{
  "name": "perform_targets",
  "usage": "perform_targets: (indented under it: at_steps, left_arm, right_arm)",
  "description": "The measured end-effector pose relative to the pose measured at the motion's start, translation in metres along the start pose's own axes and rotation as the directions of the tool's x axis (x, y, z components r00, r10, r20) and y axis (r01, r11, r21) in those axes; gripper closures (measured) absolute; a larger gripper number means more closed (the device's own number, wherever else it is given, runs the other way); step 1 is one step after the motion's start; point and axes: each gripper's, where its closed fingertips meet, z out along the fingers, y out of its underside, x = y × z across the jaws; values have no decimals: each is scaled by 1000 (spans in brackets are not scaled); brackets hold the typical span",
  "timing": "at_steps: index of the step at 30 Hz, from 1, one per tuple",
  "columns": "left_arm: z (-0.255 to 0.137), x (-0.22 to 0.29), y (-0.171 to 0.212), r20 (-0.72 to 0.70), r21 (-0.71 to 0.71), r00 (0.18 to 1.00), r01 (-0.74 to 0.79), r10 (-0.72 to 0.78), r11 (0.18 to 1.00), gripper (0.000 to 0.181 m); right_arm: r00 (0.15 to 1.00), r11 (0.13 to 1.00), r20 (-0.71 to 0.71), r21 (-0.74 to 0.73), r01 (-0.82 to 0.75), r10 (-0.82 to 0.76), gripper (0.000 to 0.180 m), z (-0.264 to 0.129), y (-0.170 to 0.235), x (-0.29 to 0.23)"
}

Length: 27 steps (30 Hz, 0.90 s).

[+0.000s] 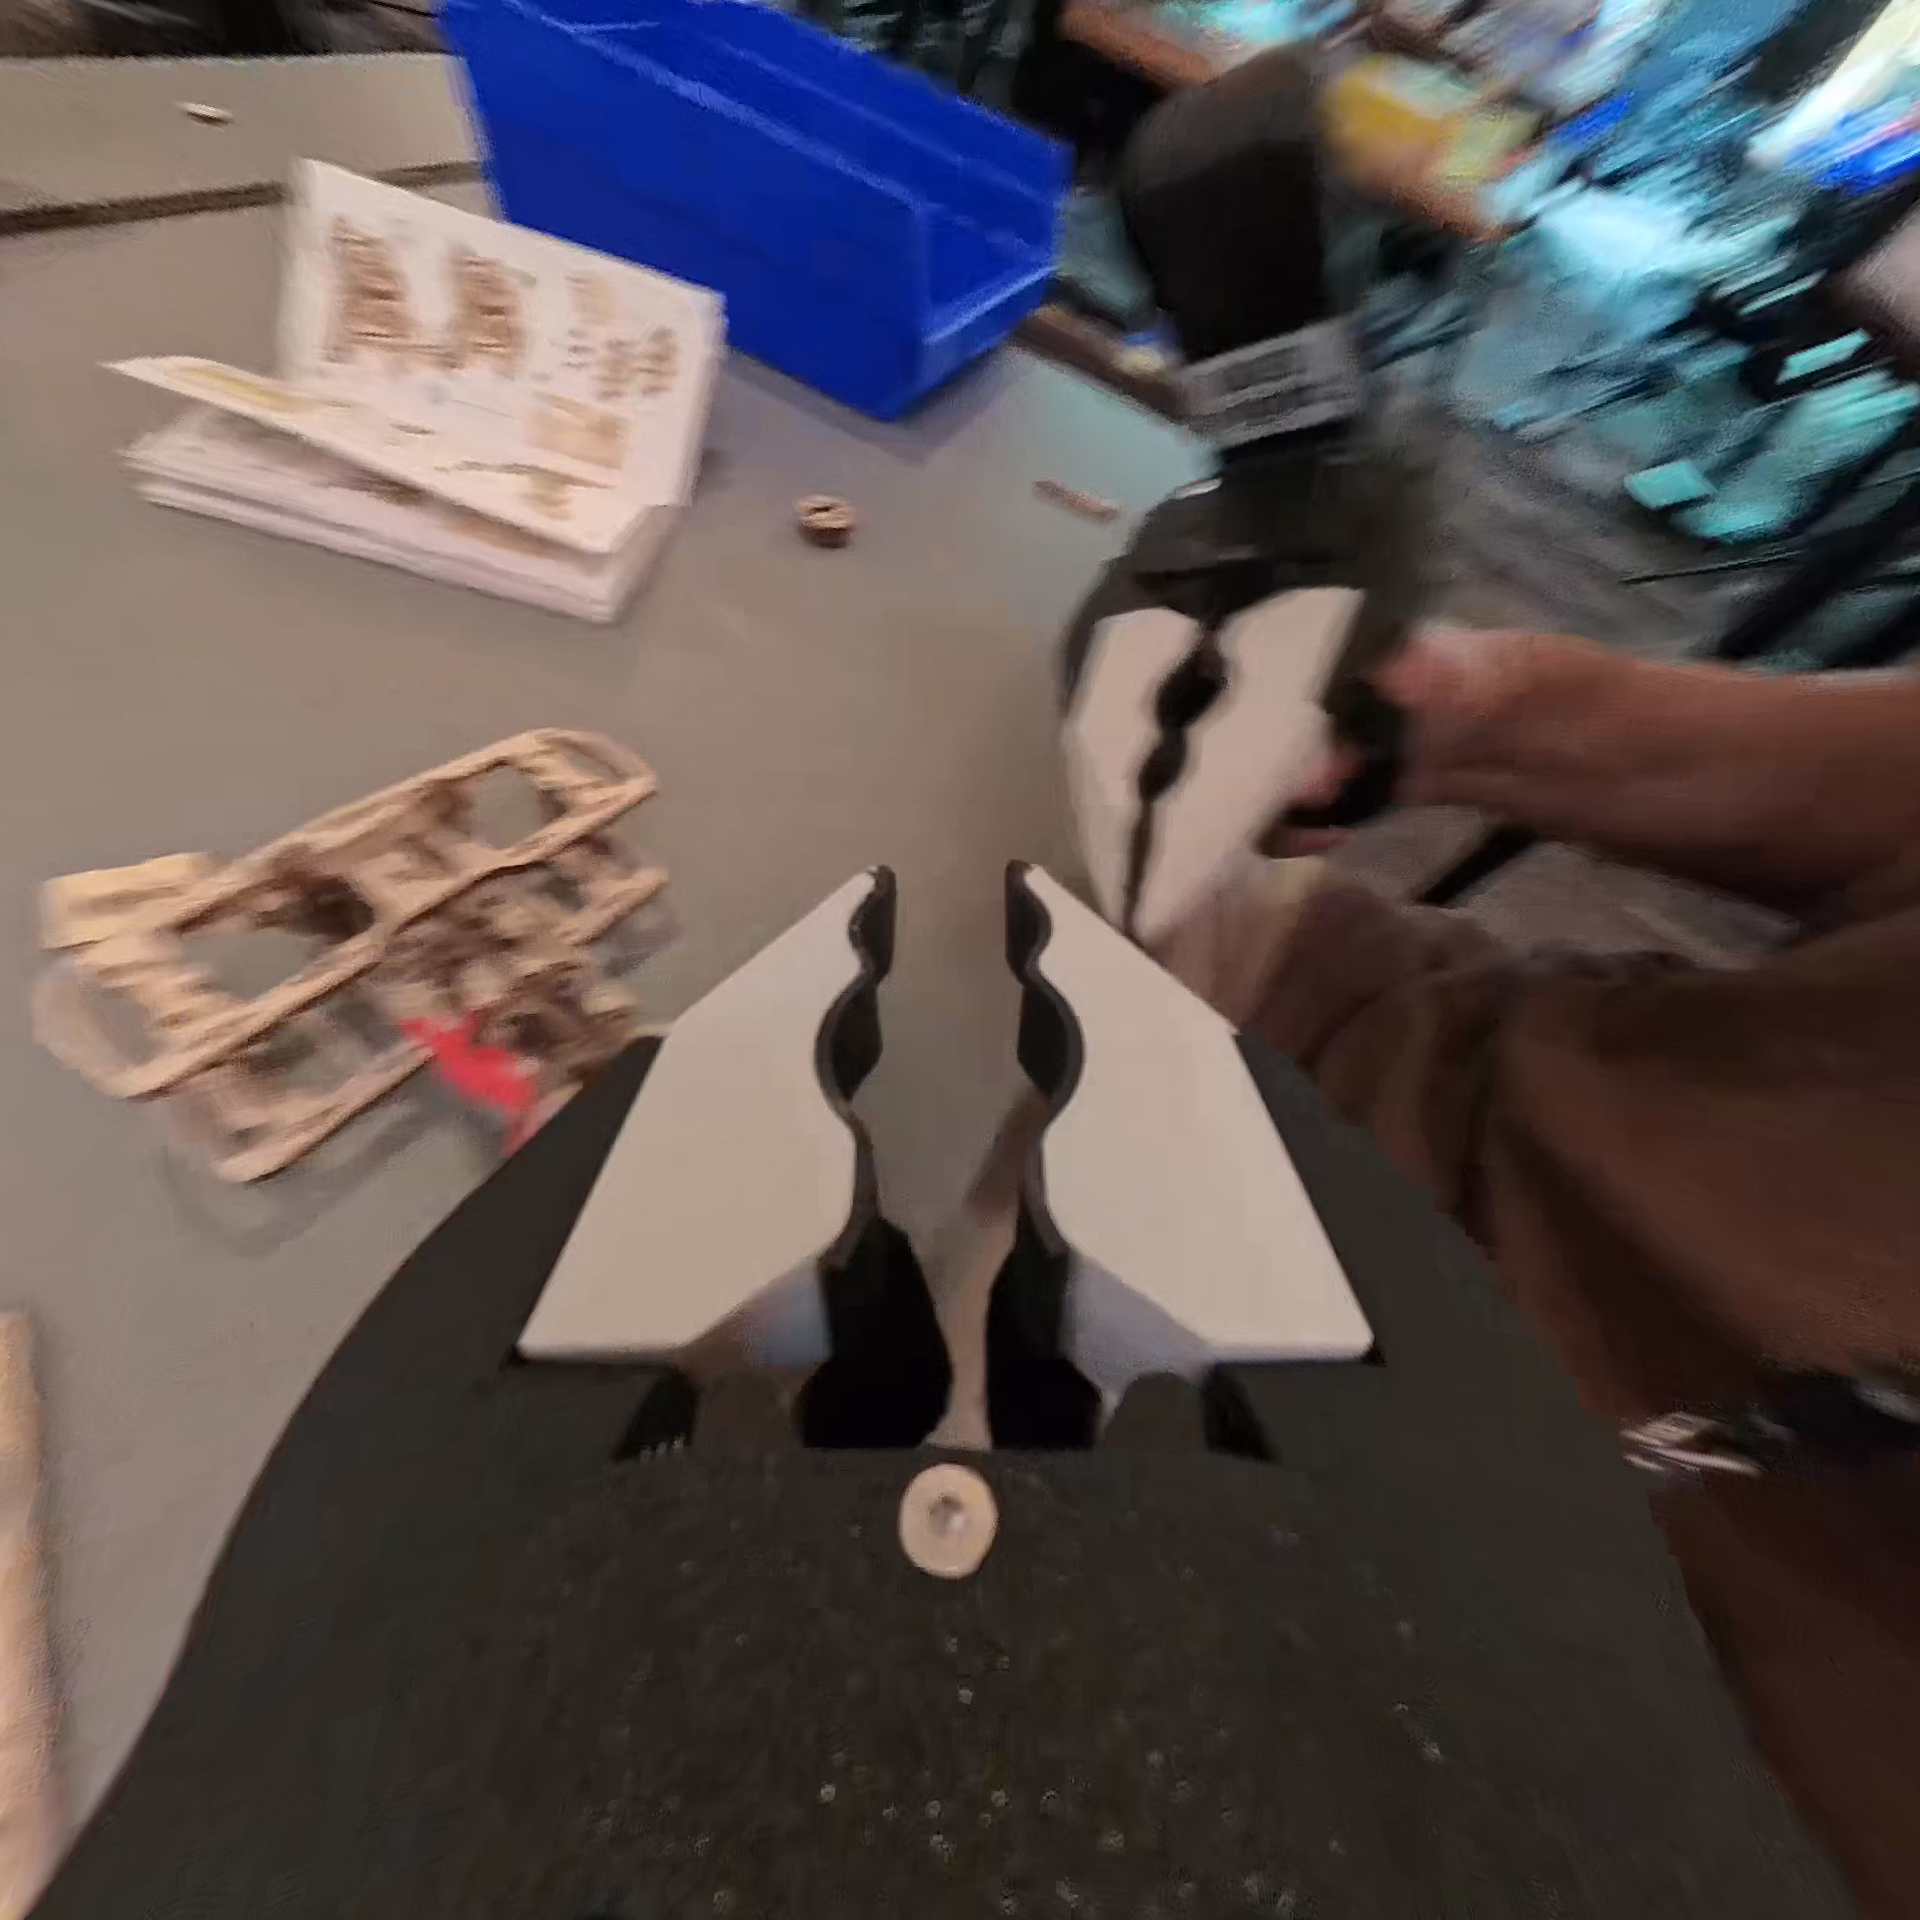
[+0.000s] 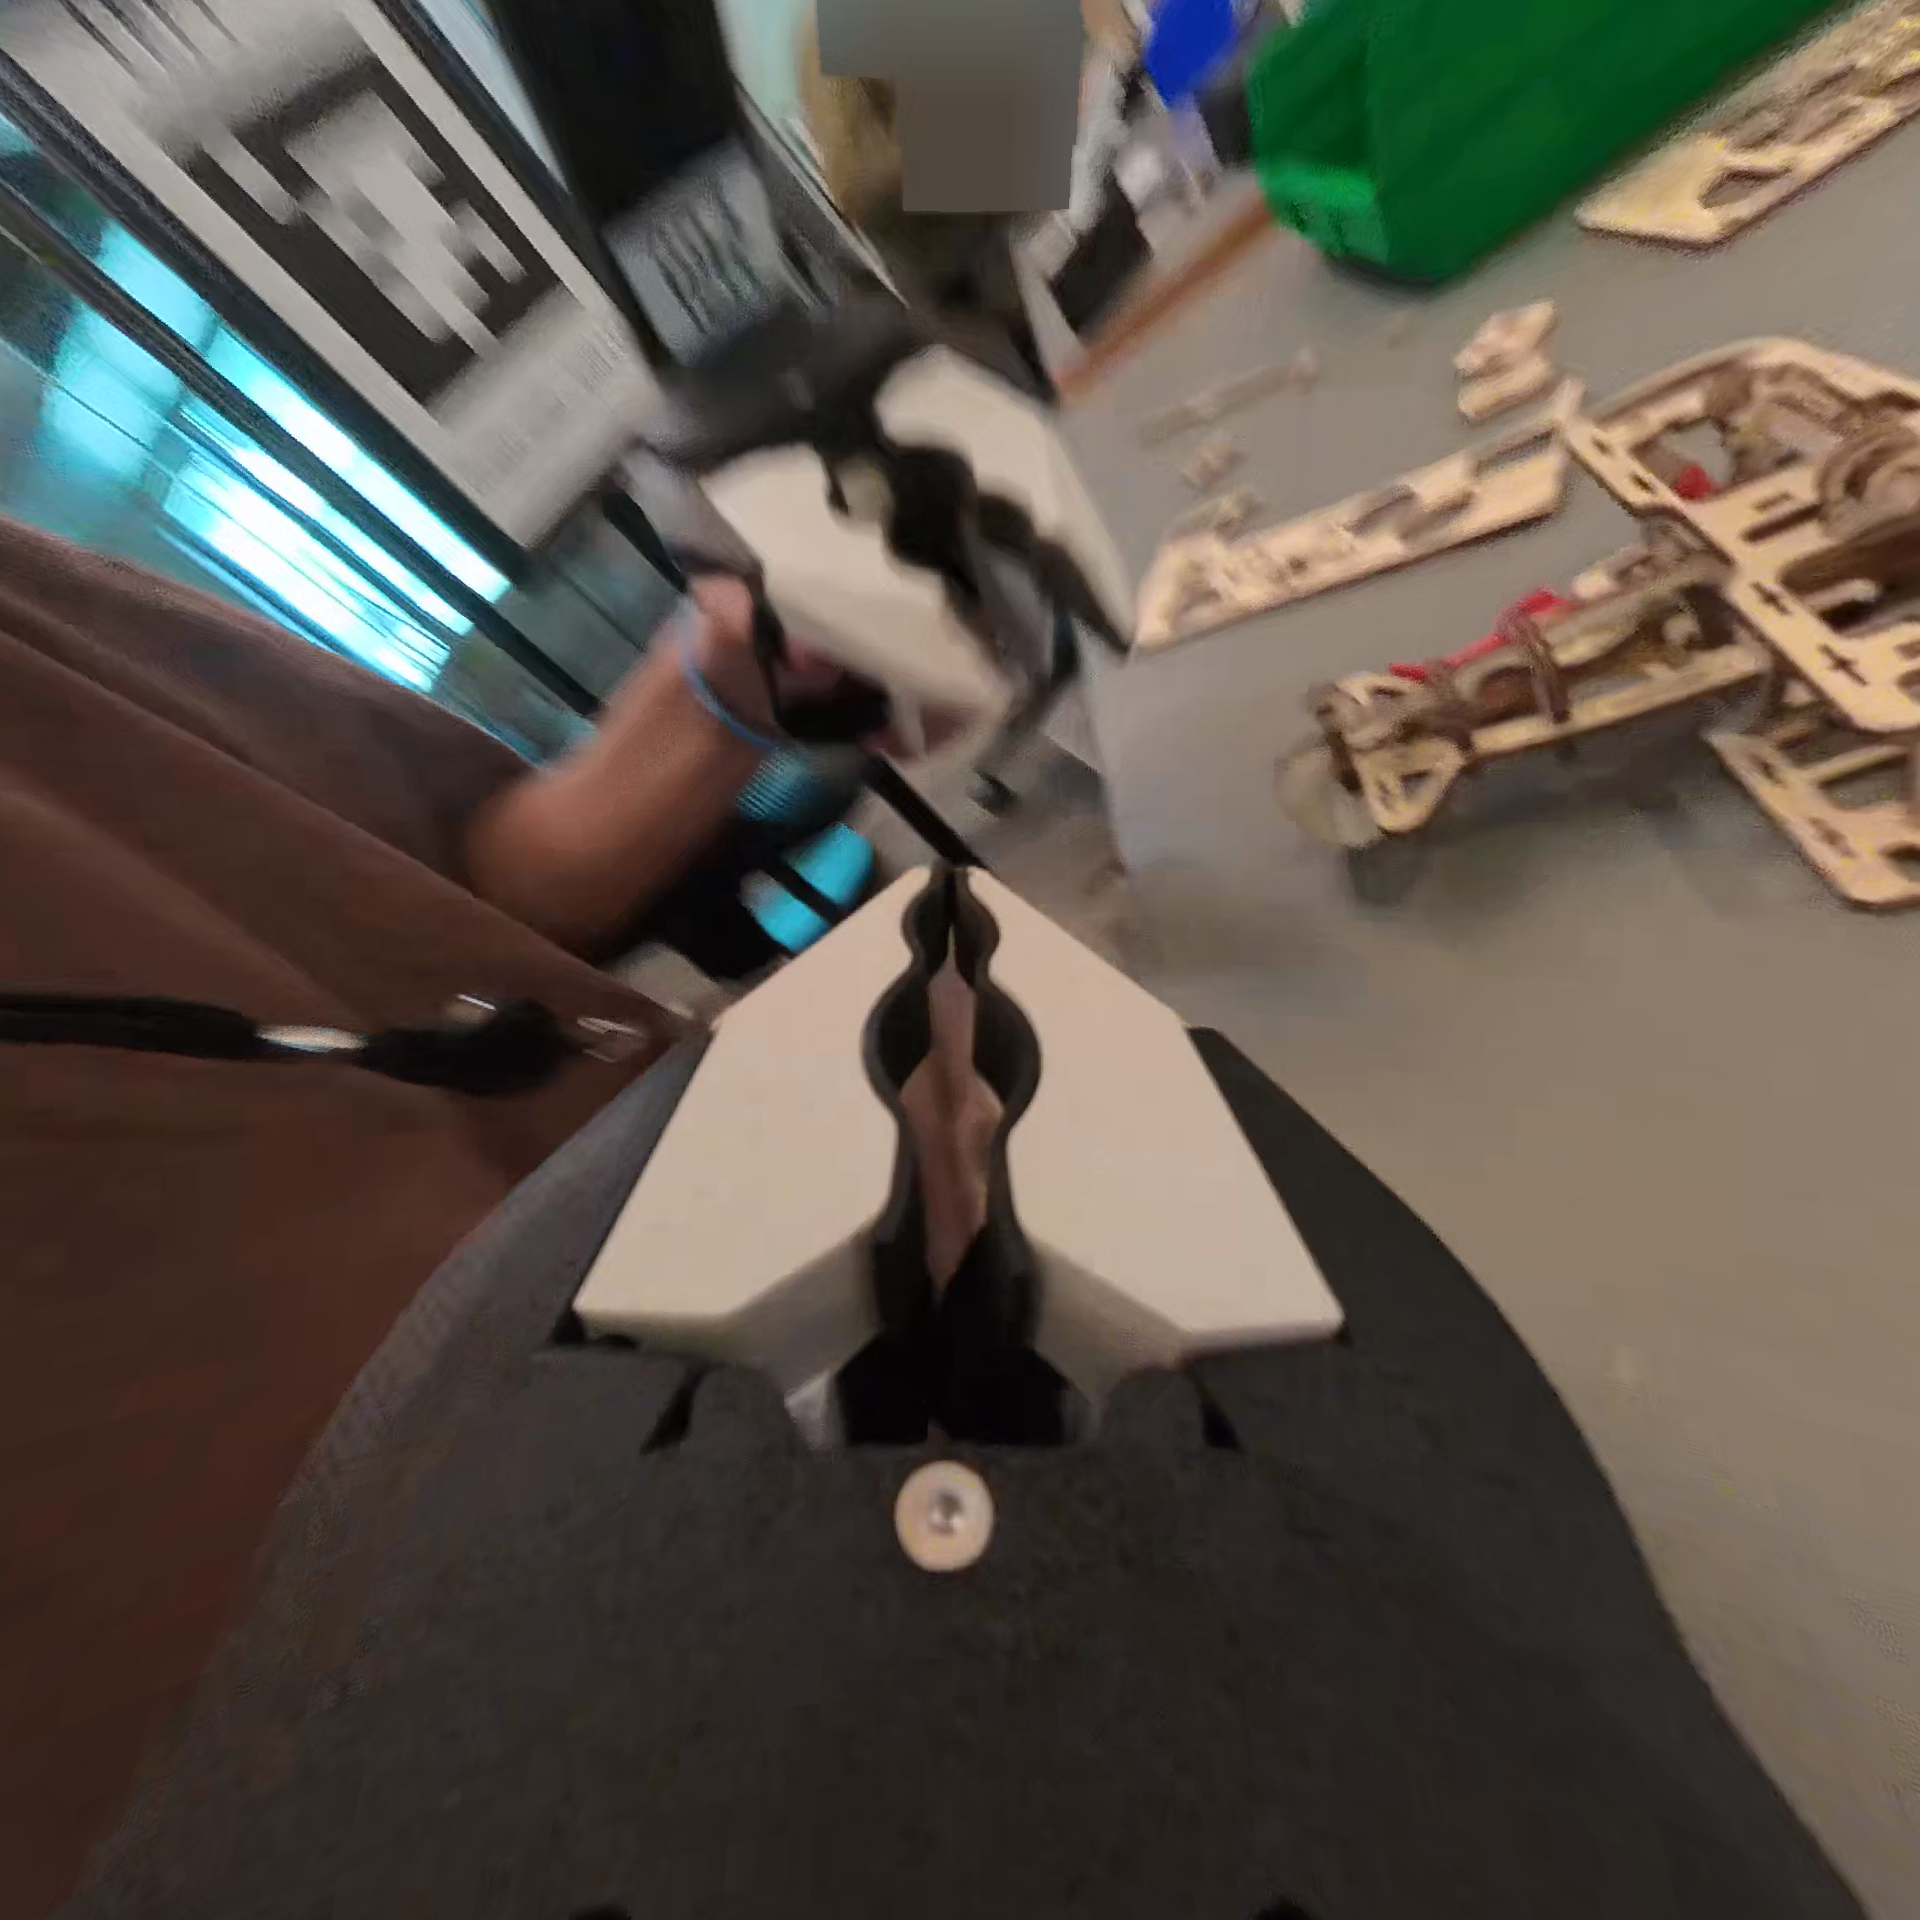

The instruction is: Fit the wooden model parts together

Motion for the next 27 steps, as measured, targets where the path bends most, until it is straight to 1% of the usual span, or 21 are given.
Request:
perform_targets:
  at_steps: [2,3,5,7,9,11,14,16,20,22,24,27]
  left_arm:
    - [-2,33,-9,-237,31,967,101,-91,994,160]
    - [-4,42,-14,-296,47,950,122,-102,991,160]
    - [-5,50,-20,-330,77,940,115,-83,990,160]
    - [-5,58,-20,-364,70,928,113,-80,991,156]
    - [-6,63,-22,-390,73,917,125,-87,990,156]
    - [-7,64,-26,-393,90,915,132,-87,987,159]
    - [-5,62,-22,-379,79,923,110,-72,991,171]
    - [-6,65,-23,-393,87,917,106,-64,991,181]
    - [-4,59,-25,-356,94,932,105,-65,990,181]
    - [-3,58,-27,-351,97,934,115,-75,989,181]
    - [-2,57,-28,-343,104,936,125,-82,987,181]
    - [-2,55,-33,-330,130,940,138,-88,982,181]
  right_arm:
    - [975,983,194,125,-135,109,180,-12,-20,-19]
    - [950,968,275,155,-195,148,180,-16,-26,-26]
    - [906,942,381,190,-275,187,180,-21,-33,-35]
    - [886,935,419,190,-299,198,180,-20,-34,-40]
    - [884,939,426,180,-292,194,180,-17,-34,-44]
    - [889,943,418,175,-282,189,180,-14,-32,-45]
    - [889,943,417,177,-283,189,180,-12,-32,-45]
    - [891,940,415,187,-285,187,180,-13,-34,-44]
    - [916,946,365,200,-254,169,180,-14,-35,-39]
    - [948,953,293,232,-195,123,180,-16,-37,-34]
    - [983,963,182,256,-80,34,180,-17,-40,-31]
    - [995,966,25,243,91,-99,168,-20,-42,-27]
